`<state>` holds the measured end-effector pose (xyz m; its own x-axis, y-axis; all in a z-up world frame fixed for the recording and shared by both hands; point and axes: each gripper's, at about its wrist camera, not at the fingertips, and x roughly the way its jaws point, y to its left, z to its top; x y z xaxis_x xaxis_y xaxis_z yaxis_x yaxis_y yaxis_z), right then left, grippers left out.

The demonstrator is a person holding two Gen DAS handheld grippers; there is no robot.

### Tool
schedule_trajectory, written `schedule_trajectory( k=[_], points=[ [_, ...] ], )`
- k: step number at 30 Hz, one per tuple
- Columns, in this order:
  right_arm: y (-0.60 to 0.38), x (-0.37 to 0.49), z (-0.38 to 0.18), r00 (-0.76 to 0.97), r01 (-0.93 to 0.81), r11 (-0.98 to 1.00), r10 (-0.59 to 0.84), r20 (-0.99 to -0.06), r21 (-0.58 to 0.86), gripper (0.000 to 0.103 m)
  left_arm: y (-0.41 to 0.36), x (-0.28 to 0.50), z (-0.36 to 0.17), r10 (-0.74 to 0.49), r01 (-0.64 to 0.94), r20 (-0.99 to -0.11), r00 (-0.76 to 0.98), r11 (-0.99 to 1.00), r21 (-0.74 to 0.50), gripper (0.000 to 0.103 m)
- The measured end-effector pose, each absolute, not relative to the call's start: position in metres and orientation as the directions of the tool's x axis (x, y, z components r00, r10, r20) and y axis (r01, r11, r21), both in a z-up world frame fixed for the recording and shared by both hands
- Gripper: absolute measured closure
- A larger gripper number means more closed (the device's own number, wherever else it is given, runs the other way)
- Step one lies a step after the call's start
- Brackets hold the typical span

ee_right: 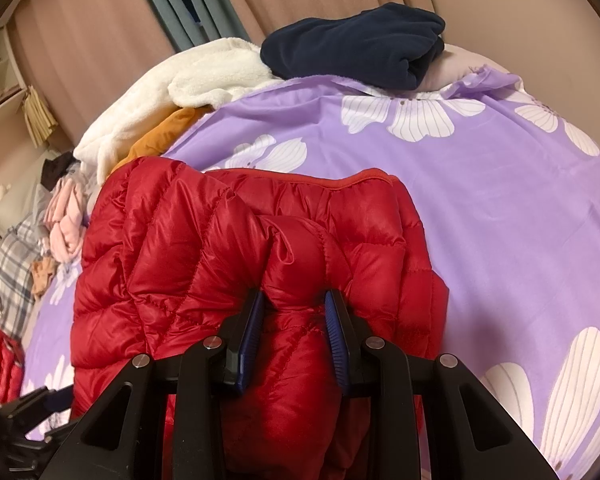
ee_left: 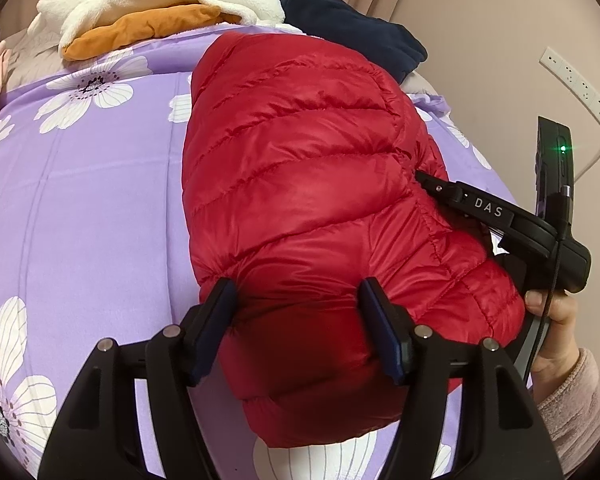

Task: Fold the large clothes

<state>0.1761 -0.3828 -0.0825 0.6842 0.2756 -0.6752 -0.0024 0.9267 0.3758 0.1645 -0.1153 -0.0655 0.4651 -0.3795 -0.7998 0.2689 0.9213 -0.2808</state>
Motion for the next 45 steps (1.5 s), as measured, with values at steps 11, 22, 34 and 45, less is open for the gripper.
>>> schedule_trajectory(
  k=[11, 22, 34, 45],
  points=[
    [-0.383, 0.176, -0.083, 0.684, -0.001, 0.926, 0.275, -0.675, 0.377, 0.074, -0.115, 0.164, -0.066, -0.379, 0.268, -0.800, 0.465, 0.922, -0.281, 0.036],
    [-0.381, 0.170, -0.073, 0.687, 0.014, 0.940, 0.239, -0.686, 0.341, 0.068, -0.114, 0.165, -0.069, -0.376, 0.262, -0.808, 0.453, 0.923, -0.283, 0.034],
    [-0.366, 0.120, -0.040, 0.721, -0.067, 0.962, 0.230, -0.654, 0.265, 0.068, -0.114, 0.163, -0.068, -0.373, 0.257, -0.818, 0.437, 0.924, -0.285, 0.032],
    [-0.352, 0.119, -0.061, 0.676, -0.093, 0.971, 0.222, -0.703, 0.218, 0.068, -0.116, 0.162, -0.069, -0.366, 0.262, -0.823, 0.433, 0.925, -0.274, 0.030]
  ],
)
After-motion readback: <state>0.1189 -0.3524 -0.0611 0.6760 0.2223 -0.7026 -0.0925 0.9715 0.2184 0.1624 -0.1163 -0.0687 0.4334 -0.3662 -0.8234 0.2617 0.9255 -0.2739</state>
